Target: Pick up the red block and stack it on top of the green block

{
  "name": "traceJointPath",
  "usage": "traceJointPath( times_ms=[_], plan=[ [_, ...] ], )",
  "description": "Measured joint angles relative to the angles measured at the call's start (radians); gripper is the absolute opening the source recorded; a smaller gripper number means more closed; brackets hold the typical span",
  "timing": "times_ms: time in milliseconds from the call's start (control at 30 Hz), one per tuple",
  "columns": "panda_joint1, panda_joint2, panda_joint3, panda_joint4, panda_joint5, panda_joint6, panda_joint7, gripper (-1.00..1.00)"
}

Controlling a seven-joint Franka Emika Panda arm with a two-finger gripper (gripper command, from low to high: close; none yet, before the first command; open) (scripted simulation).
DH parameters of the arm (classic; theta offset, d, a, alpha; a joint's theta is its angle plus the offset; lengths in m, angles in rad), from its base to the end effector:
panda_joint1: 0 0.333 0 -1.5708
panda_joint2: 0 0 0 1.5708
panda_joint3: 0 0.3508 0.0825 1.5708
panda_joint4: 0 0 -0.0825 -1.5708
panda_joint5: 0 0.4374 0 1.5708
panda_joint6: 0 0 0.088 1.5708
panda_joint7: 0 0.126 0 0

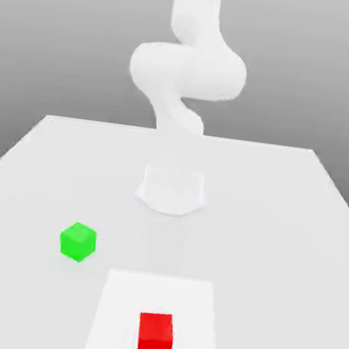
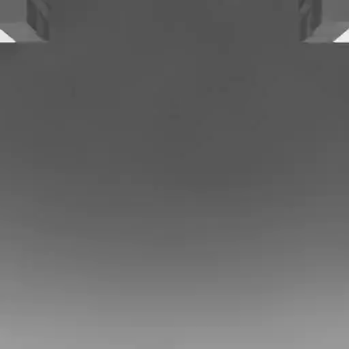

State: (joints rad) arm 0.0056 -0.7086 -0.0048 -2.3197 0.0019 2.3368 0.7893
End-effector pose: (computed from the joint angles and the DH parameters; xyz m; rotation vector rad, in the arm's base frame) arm 0.4242 -0.0002 0.6820 -2.4949 1.0391 -0.9442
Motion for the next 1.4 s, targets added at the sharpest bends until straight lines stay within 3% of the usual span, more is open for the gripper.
traceJointPath(
  times_ms=[767,967,1000,1233,1400],
  plan=[
    [0.022,0.84,-0.016,-0.181,0.01,0.339,-0.093,0.0],
    [0.019,1.057,-0.011,-0.167,0.016,0.499,-0.102,0.0],
    [0.018,1.077,-0.01,-0.164,0.017,0.515,-0.103,-1.0],
    [0.017,1.073,-0.009,-0.165,0.014,0.512,-0.101,-1.0],
    [0.015,0.914,-0.014,-0.192,0.006,0.38,-0.093,-1.0]
  ],
)
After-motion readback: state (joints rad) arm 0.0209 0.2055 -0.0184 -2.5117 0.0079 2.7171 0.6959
